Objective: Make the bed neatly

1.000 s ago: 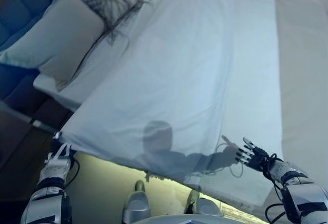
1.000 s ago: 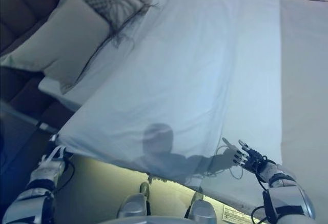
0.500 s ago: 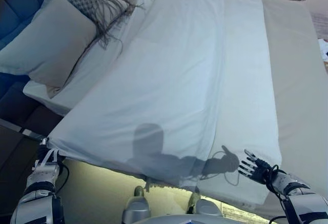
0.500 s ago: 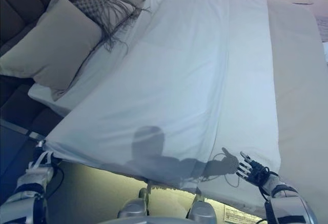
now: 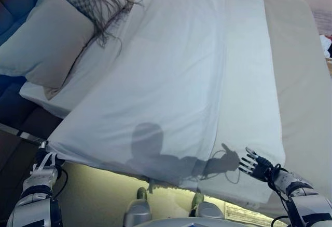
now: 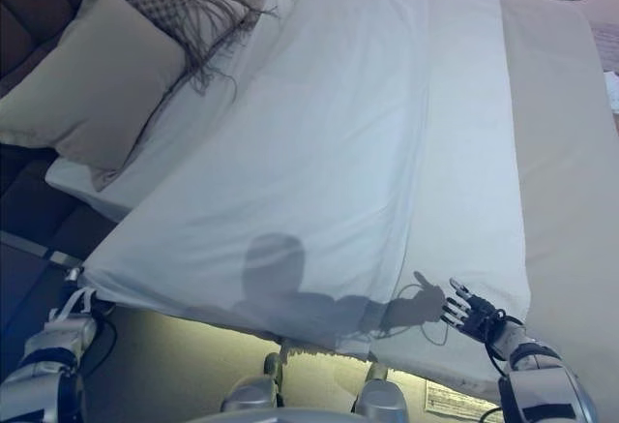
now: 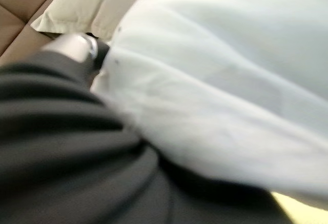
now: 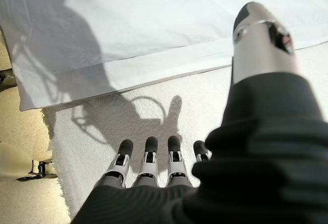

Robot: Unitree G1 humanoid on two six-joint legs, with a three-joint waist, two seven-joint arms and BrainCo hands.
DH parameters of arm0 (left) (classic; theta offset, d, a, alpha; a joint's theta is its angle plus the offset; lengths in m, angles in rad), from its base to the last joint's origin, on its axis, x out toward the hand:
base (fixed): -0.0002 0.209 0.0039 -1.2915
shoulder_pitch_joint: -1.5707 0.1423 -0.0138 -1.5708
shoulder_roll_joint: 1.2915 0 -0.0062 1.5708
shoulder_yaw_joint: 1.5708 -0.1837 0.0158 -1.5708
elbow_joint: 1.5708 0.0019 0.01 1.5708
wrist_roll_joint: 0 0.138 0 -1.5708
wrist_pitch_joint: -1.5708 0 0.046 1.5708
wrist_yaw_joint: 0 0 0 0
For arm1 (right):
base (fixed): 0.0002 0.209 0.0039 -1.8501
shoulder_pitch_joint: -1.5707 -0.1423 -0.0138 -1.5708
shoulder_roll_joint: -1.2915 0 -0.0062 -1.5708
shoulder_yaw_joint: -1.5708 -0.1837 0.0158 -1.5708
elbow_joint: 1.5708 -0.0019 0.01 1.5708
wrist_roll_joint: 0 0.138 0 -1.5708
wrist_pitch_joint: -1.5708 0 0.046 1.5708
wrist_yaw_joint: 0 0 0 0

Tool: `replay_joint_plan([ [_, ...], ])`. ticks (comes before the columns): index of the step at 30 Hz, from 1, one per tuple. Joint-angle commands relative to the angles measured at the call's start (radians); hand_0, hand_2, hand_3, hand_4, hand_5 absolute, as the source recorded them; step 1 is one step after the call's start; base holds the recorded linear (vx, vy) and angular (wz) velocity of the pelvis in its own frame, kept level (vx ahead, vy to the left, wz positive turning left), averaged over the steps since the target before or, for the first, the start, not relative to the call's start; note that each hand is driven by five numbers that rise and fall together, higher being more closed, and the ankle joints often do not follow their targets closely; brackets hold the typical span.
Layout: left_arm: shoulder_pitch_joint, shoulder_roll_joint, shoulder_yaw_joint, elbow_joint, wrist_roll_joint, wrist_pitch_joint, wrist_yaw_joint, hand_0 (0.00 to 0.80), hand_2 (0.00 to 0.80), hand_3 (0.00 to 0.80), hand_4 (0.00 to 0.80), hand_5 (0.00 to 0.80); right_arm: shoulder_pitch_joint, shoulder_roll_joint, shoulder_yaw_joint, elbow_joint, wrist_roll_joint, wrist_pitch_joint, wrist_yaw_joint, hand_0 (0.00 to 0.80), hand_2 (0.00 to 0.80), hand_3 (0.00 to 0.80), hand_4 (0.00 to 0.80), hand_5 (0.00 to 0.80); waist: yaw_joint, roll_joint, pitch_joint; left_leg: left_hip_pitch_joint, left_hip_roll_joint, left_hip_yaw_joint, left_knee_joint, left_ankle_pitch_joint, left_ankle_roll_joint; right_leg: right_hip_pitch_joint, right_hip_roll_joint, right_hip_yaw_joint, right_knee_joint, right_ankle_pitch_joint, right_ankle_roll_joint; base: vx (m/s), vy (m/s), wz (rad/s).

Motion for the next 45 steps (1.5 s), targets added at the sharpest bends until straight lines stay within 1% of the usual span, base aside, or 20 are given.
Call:
replay_joint_plan([
  [1, 0.043, 0.179, 0.074, -0.003, -0.073, -0.08, -0.074, 0.0, 0.0, 0.0, 0.0, 0.0, -0.023, 0.001, 0.02, 0.032, -0.001, -0.004, 0.01, 0.0, 0.0, 0.0, 0.0, 0.0, 0.081, -0.021, -0.037, -0.015, -0.056, 0.012, 0.075, -0.112, 0.057, -0.023, -0.098, 0.042, 0.042, -0.006, 0.084, -0.001, -0.053, 0.01],
  [7, 0.06, 0.115, 0.063, -0.051, -0.059, -0.05, -0.111, 0.0, 0.0, 0.0, 0.0, 0.0, -0.003, 0.0, -0.004, 0.051, -0.014, -0.003, 0.025, 0.0, 0.0, 0.0, 0.0, 0.0, 0.091, -0.024, -0.046, -0.002, -0.053, 0.001, 0.048, -0.105, 0.052, -0.008, -0.088, 0.035, 0.025, -0.006, 0.082, 0.019, -0.062, 0.01],
  [13, 0.087, 0.059, 0.05, -0.061, -0.02, -0.033, -0.164, 0.0, 0.0, 0.0, 0.0, 0.0, -0.006, 0.014, -0.007, 0.062, -0.017, 0.0, 0.026, 0.0, 0.0, 0.0, 0.0, 0.0, 0.094, -0.023, -0.057, 0.013, -0.048, -0.005, 0.024, -0.096, 0.047, 0.004, -0.078, 0.027, 0.02, -0.014, 0.076, 0.016, -0.062, 0.01],
  [20, 0.141, 0.055, 0.067, -0.061, 0.014, -0.017, -0.178, 0.0, 0.0, 0.0, 0.0, 0.0, 0.01, 0.041, -0.003, 0.057, -0.007, -0.008, 0.03, 0.0, 0.0, 0.0, 0.0, 0.0, 0.101, -0.012, -0.07, 0.027, -0.046, -0.012, 0.001, -0.085, 0.044, 0.018, -0.071, 0.022, 0.013, -0.02, 0.071, 0.012, -0.091, 0.0],
  [24, 0.168, 0.059, 0.084, -0.06, 0.037, 0.012, -0.208, 0.0, 0.0, 0.0, 0.0, 0.0, 0.01, 0.049, 0.0, 0.069, 0.003, -0.01, 0.022, 0.0, 0.0, 0.0, 0.0, 0.0, 0.108, -0.001, -0.075, 0.03, -0.047, -0.024, -0.015, -0.075, 0.041, 0.026, -0.063, 0.019, 0.004, -0.023, 0.065, -0.016, -0.092, -0.02],
  [30, 0.208, 0.064, 0.102, -0.065, 0.069, 0.035, -0.224, 0.0, 0.0, 0.0, 0.0, 0.0, 0.008, 0.061, 0.005, 0.077, 0.024, -0.01, -0.002, 0.0, 0.0, 0.0, 0.0, 0.0, 0.124, 0.013, -0.085, 0.025, -0.048, -0.04, -0.03, -0.058, 0.032, 0.046, -0.054, 0.001, -0.016, -0.017, 0.059, -0.02, -0.062, 0.01],
  [34, 0.234, 0.067, 0.109, -0.069, 0.096, 0.076, -0.243, 0.0, 0.0, 0.0, 0.0, 0.0, -0.002, 0.06, 0.011, 0.078, 0.039, -0.004, -0.019, 0.0, 0.0, 0.0, 0.0, 0.0, 0.138, 0.02, -0.095, 0.013, -0.049, -0.052, -0.033, -0.047, 0.024, 0.055, -0.05, -0.018, -0.027, -0.011, 0.057, -0.024, -0.027, 0.06],
  [37, 0.251, 0.066, 0.107, -0.074, 0.087, 0.097, -0.256, 0.0, 0.0, 0.0, 0.0, 0.0, -0.012, 0.055, 0.015, 0.076, 0.054, -0.004, -0.032, 0.0, 0.0, 0.0, 0.0, 0.0, 0.148, 0.023, -0.092, 0.003, -0.05, -0.059, -0.033, -0.04, 0.021, 0.053, -0.052, -0.029, -0.026, -0.01, 0.056, -0.054, -0.007, 0.09],
  [42, 0.281, 0.041, 0.118, -0.071, 0.067, 0.128, -0.284, 0.0, 0.0, 0.0, 0.0, 0.0, -0.021, 0.054, 0.012, 0.078, 0.065, -0.004, -0.036, 0.0, 0.0, 0.0, 0.0, 0.0, 0.162, 0.024, -0.087, -0.005, -0.054, -0.073, -0.033, -0.038, 0.023, 0.052, -0.052, -0.033, -0.028, -0.012, 0.052, -0.048, -0.003, 0.15],
  [45, 0.297, 0.024, 0.124, -0.073, 0.047, 0.13, -0.296, 0.0, 0.0, 0.0, 0.0, 0.0, -0.03, 0.052, 0.013, 0.083, 0.066, 0.001, -0.034, 0.0, 0.0, 0.0, 0.0, 0.0, 0.17, 0.025, -0.081, -0.008, -0.053, -0.078, -0.033, -0.036, 0.024, 0.05, -0.05, -0.035, -0.023, -0.016, 0.048, -0.044, -0.007, 0.21],
])
